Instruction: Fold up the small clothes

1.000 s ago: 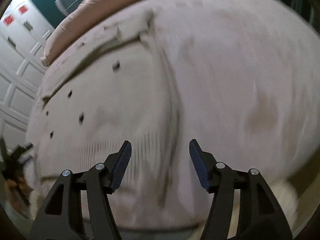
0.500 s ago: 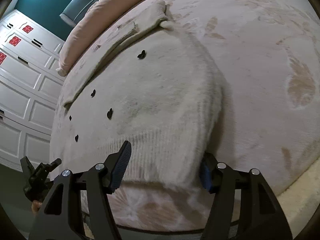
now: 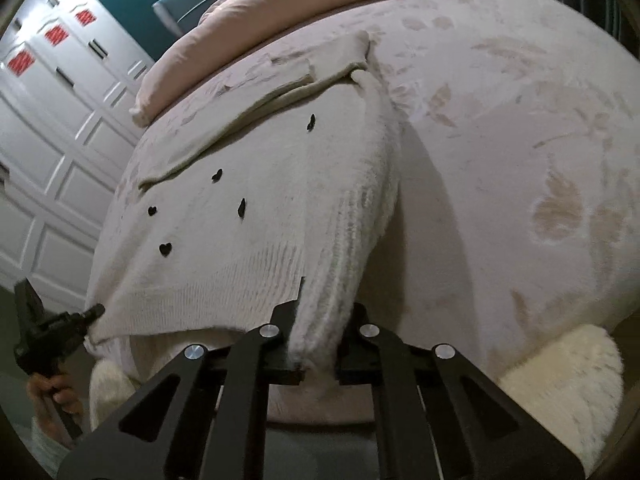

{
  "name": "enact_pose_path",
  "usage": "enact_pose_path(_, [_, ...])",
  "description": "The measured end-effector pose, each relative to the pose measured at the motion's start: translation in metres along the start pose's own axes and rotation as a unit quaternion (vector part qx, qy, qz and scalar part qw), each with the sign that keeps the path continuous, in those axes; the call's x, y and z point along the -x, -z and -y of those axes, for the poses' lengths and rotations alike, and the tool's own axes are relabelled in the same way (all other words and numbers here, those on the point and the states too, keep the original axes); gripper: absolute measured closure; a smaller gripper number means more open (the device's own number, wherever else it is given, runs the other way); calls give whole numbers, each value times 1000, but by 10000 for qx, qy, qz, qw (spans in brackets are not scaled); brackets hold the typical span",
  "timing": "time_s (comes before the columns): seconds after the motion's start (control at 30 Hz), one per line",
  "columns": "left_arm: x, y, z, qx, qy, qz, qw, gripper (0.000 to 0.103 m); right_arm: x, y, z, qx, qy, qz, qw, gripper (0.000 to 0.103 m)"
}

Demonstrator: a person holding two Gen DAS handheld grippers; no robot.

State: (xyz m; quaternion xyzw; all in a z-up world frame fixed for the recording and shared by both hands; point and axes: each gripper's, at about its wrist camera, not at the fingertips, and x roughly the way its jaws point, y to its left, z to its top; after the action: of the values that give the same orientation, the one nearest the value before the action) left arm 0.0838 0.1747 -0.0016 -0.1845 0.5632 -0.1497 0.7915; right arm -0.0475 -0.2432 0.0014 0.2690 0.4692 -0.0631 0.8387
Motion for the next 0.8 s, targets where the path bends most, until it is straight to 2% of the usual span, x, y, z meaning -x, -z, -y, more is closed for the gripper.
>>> enact_pose_path(0.17, [25, 48, -6, -260, -90, -341, 9990, 98, 29, 44, 8, 258, 136, -442, 9986, 96])
enact_pose_path(0.27, [37, 88, -21, -68, -104, -839, 9964, 98, 44, 83, 11, 555, 238, -1009, 9931, 96])
enact_pose_path(0.37, [53, 124, -32, 173, -102, -1205, 9925, 98, 59, 118, 16, 514, 131, -1652, 9848, 96])
enact_pose_path(0.47, [72, 133, -31, 322, -11, -1252, 9916, 98, 72, 131, 12, 575, 0, -1928, 9796, 96])
enact_pose_path(0.53, [84, 112, -19, 197, 97, -966, 9951, 98, 79, 114, 8, 645, -77, -1719, 9830, 96])
enact_pose_path(0.6, [87, 78, -5, -66, 228, -629, 9977, 98, 83, 68, 9, 604, -160, -1082, 9922, 96])
enact_pose_path(0.63, [85, 48, 9, -295, 287, -329, 9986, 98, 82, 43, 12, 522, -203, -744, 9957, 96])
enact_pose_path(0.67, [82, 25, 19, -424, 314, -128, 9985, 98, 78, 4, 18, 346, -275, -170, 9989, 96])
enact_pose_path(0.73, [75, -19, 41, -626, 284, 425, 9967, 98, 64, -51, 24, 141, -502, 562, 9971, 95])
enact_pose_path(0.8, [59, -68, 65, -794, 335, 1012, 9911, 93, 50, -90, 20, 70, -395, 1181, 9922, 91])
